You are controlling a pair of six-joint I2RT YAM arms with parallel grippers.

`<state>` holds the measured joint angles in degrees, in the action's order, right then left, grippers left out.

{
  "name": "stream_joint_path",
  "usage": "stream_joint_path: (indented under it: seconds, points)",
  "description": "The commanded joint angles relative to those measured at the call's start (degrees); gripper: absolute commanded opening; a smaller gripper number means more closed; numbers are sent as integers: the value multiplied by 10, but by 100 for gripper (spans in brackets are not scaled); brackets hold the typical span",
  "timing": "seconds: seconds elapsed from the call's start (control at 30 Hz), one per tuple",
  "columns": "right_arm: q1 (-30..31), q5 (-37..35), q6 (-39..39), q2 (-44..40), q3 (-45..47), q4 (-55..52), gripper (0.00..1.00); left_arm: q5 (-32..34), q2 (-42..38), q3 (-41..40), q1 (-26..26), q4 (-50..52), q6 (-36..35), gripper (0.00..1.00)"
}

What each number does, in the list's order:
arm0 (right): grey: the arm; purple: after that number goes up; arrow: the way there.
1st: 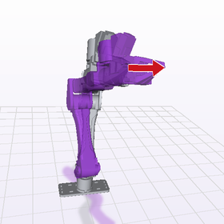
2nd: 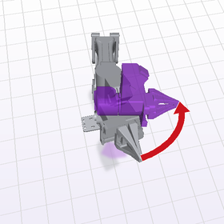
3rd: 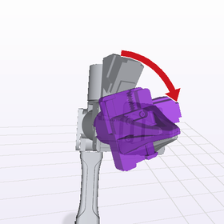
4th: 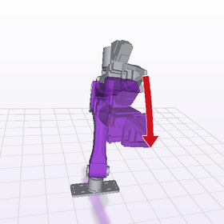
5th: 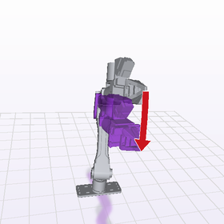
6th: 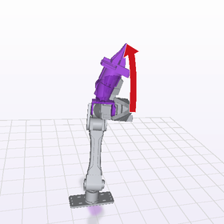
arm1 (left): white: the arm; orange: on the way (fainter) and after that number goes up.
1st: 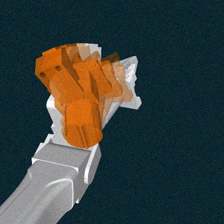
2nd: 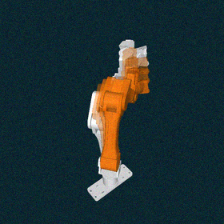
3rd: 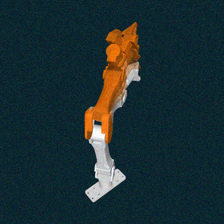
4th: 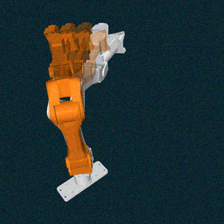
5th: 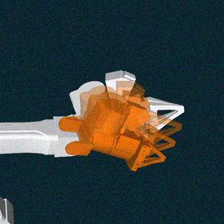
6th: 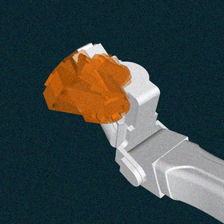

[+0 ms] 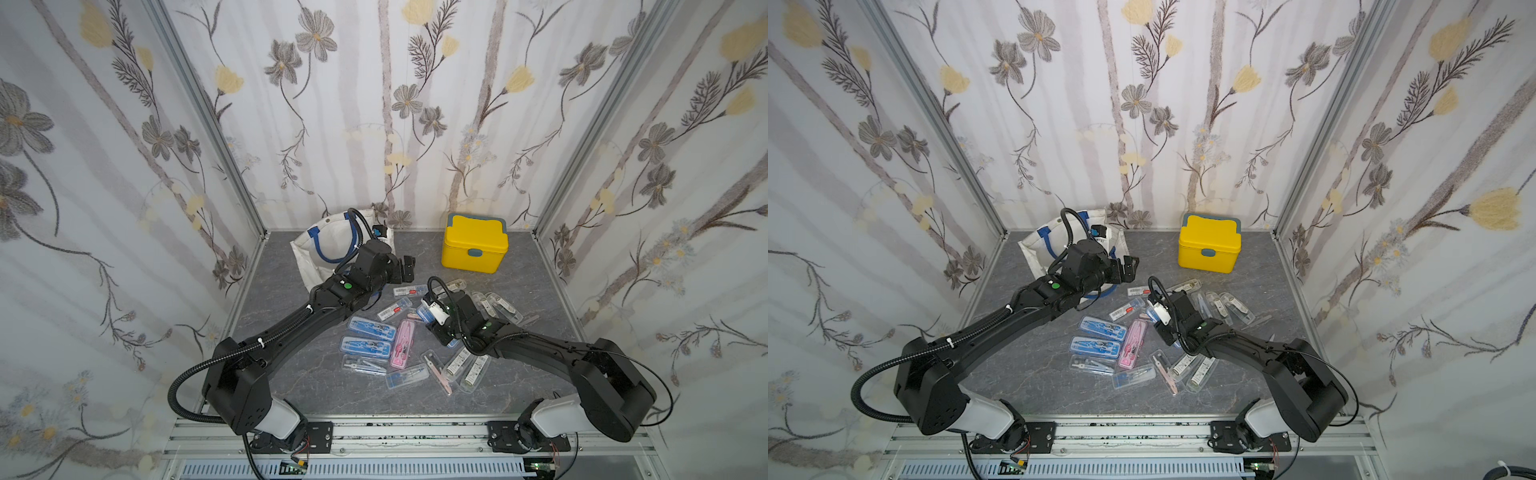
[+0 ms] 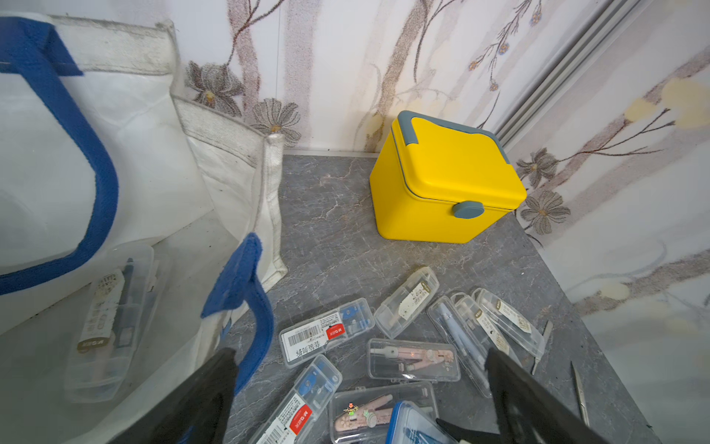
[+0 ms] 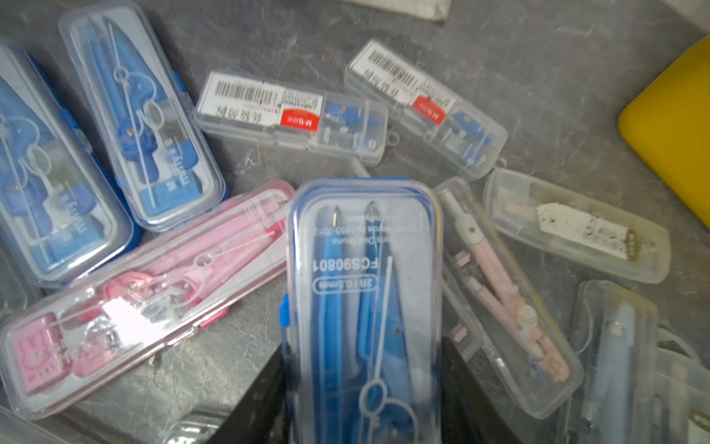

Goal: Put the compass set into the canvas bag
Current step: Pick up the compass set at the center of the board.

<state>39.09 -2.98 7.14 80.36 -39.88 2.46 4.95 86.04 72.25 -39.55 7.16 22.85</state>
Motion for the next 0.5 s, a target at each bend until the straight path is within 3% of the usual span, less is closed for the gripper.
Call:
stream_joint_path:
  seconds: [0.0, 0.47]
  points:
    - [-2, -32, 4, -30, 13, 91, 44, -25, 9, 15, -4, 5, 22, 100]
    - [-7, -60, -3, -135, 61, 261, 45, -135, 80, 89, -38, -13, 59, 98]
